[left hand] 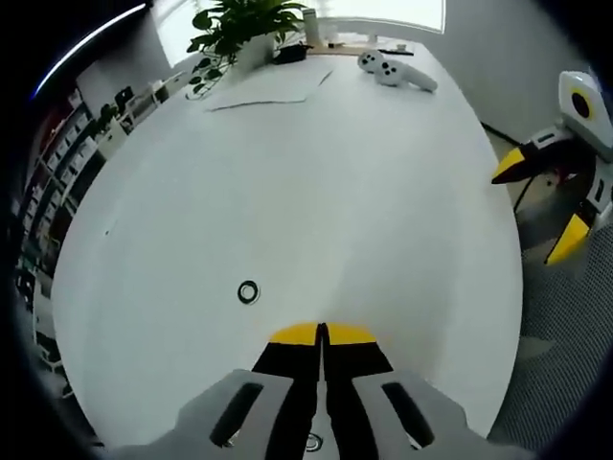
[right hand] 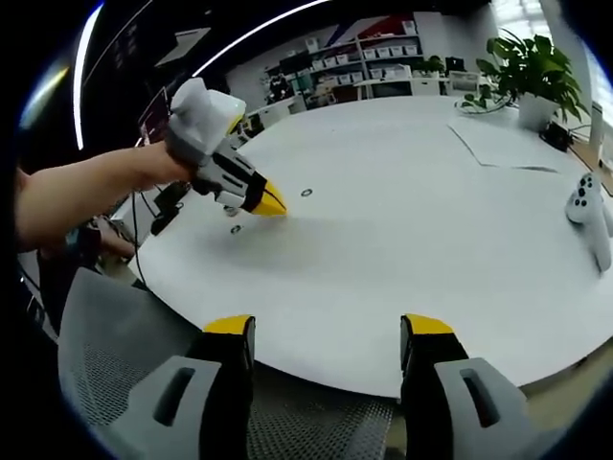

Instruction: Place the washer onto the threaded stud by aligning its center hole with the stud, sliding it down to the base, and recovering from edge contact or off-axis alignment until the washer reaches the visible bottom stop.

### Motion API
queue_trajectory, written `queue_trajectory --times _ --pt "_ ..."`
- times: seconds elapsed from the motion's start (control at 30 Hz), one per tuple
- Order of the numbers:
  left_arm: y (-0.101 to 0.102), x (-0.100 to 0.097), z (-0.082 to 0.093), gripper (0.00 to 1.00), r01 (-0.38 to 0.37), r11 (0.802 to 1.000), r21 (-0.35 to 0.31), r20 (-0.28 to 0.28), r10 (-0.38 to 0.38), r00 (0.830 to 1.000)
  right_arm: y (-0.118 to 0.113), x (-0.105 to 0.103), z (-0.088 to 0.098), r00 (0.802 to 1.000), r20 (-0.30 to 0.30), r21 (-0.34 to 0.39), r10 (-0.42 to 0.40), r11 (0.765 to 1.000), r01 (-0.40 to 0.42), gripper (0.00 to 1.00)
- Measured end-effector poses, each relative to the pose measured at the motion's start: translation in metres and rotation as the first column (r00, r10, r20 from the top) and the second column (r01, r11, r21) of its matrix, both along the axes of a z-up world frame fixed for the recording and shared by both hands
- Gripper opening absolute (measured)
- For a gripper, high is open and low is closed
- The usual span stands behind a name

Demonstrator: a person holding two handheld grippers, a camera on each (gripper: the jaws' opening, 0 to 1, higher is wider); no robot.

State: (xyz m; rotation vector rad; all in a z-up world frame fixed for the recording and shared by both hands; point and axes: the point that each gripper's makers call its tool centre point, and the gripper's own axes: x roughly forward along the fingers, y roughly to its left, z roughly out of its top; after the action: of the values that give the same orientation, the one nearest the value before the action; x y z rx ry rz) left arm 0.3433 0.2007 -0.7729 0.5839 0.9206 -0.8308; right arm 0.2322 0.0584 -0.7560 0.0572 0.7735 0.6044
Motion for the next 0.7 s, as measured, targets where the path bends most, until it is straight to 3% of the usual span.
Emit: queue_trajectory --times 0.27,0.33,0.7 --pt "0.014 -0.006 0.019 0.01 -0.018 0.999 -0.029 0.014 0.019 1.000 0.000 0.000 0.000 1.000 0.002 -0.002 0.004 1.000 -0.004 0.64" --pt "0.020 -0.009 0.021 0.07 -0.030 0.999 -0.043 0.012 0.031 0.999 0.000 0.000 0.000 1.000 0.002 -0.001 0.003 1.000 -0.003 0.64" --pt "0.059 -0.034 0.011 0.17 -0.057 0.998 0.003 -0.026 0.057 0.998 0.000 -0.001 -0.002 1.000 -0.011 -0.008 0.007 1.000 -0.007 0.64"
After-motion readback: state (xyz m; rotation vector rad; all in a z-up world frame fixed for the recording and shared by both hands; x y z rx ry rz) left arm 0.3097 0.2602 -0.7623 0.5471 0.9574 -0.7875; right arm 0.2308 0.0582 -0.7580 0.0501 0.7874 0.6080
